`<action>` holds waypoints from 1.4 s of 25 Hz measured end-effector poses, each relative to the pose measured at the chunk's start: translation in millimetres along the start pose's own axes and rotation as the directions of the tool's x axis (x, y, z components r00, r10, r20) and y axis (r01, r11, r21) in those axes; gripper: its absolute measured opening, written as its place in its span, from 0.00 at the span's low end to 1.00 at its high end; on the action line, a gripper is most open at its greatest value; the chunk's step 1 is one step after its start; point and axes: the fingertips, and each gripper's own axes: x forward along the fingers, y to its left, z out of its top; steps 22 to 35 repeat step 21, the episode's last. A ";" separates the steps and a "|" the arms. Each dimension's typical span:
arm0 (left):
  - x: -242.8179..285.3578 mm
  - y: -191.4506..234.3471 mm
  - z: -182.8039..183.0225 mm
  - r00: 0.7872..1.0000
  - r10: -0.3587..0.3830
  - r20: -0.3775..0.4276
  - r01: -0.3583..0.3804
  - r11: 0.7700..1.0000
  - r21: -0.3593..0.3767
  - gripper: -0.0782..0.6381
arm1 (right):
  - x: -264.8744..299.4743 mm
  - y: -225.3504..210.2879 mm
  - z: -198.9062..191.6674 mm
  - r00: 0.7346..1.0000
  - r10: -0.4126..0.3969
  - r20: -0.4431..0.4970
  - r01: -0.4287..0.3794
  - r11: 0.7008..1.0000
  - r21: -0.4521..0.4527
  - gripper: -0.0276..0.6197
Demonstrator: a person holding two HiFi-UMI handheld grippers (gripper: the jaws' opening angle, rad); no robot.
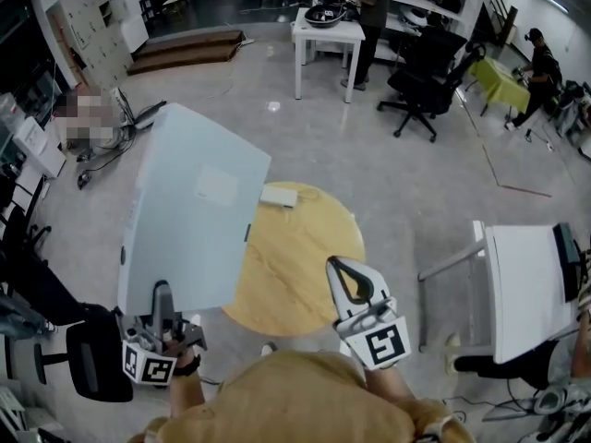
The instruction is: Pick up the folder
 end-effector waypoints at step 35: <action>-16.8 4.0 5.3 0.995 0.094 0.040 -0.089 0.988 -0.123 0.50 | -0.2 -7.9 2.6 0.998 0.057 0.009 -0.057 0.998 0.027 0.04</action>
